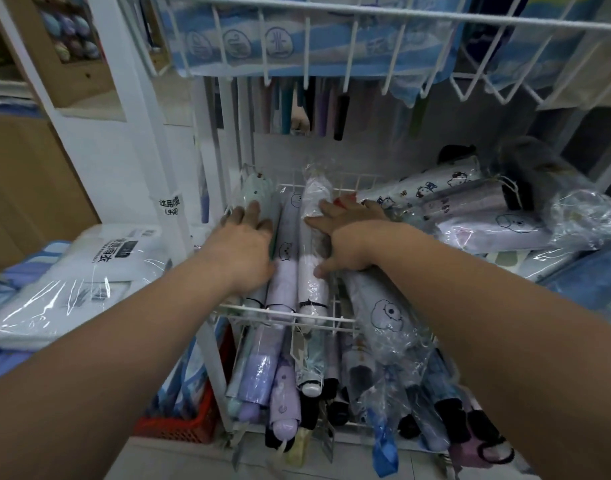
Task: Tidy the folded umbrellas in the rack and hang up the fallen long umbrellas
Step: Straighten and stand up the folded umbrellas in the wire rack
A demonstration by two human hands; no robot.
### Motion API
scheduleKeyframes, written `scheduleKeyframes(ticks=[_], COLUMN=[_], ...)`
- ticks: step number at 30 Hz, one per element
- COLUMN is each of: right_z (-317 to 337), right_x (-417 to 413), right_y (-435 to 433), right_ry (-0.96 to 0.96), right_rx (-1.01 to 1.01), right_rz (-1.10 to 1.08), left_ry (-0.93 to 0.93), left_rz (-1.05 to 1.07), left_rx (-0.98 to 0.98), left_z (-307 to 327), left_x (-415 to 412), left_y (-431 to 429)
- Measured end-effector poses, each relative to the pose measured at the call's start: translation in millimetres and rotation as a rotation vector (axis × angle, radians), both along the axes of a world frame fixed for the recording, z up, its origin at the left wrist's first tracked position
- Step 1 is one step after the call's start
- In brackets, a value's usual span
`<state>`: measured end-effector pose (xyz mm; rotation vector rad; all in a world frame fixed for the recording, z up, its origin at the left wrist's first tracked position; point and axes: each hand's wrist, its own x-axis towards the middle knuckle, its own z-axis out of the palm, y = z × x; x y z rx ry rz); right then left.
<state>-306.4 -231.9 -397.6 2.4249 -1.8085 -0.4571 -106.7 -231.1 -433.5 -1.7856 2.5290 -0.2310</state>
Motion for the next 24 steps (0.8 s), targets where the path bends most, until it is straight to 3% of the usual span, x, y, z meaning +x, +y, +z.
scheduleKeyframes(ticks=[7, 13, 19, 24], right_z=[0.5, 2.1, 7.3, 6.6], right_x=[9.0, 0.5, -2.7, -3.7], right_y=[-12.6, -6.7, 2.4, 10.5], right_ry=[0.198, 0.142, 0.089, 0.035], right_rx=[0.140, 0.186, 0.249, 0.175], right_rz=[-0.060, -0.072, -0.051, -0.036], left_ry=[-0.075, -0.200, -0.124, -0.059], left_rz=[-0.127, -0.161, -0.152, -0.199], left_rx=[-0.028, 0.029, 0.095, 0.087], left_z=[-8.9, -13.8, -12.3, -10.7], left_x=[0.6, -5.7, -5.1, -22.8], left_y=[-1.8, -3.0, -0.1, 4.9])
